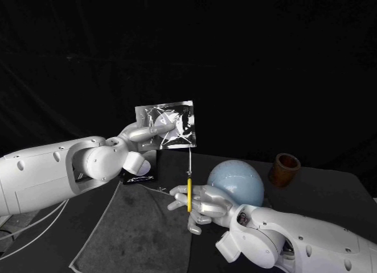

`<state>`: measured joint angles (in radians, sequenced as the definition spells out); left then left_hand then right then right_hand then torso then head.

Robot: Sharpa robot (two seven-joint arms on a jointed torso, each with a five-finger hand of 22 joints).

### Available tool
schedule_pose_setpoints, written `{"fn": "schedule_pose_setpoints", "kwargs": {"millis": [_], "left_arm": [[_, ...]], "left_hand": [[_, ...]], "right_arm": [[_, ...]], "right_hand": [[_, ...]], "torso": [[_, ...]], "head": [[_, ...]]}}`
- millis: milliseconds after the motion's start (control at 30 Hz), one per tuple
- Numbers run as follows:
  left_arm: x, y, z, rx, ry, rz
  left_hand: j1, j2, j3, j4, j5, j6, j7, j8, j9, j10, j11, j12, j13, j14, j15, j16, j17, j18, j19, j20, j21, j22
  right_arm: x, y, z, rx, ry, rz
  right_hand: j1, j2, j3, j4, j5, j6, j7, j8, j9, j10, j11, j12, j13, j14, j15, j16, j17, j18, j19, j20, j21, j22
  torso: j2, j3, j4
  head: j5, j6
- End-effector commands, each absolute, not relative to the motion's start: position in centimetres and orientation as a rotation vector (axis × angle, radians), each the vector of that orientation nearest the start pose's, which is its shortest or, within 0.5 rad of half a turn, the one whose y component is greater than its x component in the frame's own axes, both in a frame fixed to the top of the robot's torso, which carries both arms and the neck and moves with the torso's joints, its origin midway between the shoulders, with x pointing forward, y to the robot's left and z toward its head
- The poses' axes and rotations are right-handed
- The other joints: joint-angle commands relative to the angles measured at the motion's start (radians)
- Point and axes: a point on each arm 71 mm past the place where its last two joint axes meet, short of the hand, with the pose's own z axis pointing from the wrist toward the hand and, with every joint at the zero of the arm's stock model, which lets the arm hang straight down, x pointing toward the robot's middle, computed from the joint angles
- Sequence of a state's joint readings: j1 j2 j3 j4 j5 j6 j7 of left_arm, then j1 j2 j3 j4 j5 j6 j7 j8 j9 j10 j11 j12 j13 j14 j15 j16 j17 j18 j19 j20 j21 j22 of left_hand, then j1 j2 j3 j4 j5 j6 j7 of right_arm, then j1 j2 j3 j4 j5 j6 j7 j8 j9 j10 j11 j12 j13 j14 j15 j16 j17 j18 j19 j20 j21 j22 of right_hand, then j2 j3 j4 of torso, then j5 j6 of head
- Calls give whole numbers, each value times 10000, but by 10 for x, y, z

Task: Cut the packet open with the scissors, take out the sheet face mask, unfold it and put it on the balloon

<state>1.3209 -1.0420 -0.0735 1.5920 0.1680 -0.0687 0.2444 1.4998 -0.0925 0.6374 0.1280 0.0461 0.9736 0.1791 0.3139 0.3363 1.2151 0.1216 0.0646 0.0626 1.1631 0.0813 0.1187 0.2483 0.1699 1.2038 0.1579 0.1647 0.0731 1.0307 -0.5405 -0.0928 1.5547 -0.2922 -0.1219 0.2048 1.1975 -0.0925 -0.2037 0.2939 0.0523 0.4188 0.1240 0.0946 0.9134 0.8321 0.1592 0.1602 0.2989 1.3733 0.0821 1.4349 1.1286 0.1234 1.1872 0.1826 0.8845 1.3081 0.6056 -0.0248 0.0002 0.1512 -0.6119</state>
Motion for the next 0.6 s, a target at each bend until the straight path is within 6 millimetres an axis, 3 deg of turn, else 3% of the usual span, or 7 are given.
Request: {"fn": "schedule_pose_setpoints", "kwargs": {"millis": [33,600], "left_arm": [[480,273,-134,-12491,14973,-16809],[480,273,-135,-12523,15036,-16789]], "left_hand": [[-52,94,4,-71,33,3,61,41,46,80,23,-28,-4,54,-32,-58,18,111,26,-2,50,-10],[-60,94,11,-83,33,5,62,45,50,83,23,-28,-3,57,-33,-59,21,111,26,-3,52,-10]], "right_arm": [[397,-32,-262,7814,20560,18247],[401,-33,-257,8009,20162,18295]], "right_hand": [[-27,-38,62,-3,-17,-312,883,110,-2,-17,-18,81,-37,-73,-9,22,-10,129,-50,-2,-21,697],[110,330,5,-50,-27,143,893,876,-175,361,-117,473,-285,111,-93,199,154,62,227,-66,434,788]], "torso": [[-1,0,2],[-3,0,-2]], "head": [[-2,1],[-25,8]]}}
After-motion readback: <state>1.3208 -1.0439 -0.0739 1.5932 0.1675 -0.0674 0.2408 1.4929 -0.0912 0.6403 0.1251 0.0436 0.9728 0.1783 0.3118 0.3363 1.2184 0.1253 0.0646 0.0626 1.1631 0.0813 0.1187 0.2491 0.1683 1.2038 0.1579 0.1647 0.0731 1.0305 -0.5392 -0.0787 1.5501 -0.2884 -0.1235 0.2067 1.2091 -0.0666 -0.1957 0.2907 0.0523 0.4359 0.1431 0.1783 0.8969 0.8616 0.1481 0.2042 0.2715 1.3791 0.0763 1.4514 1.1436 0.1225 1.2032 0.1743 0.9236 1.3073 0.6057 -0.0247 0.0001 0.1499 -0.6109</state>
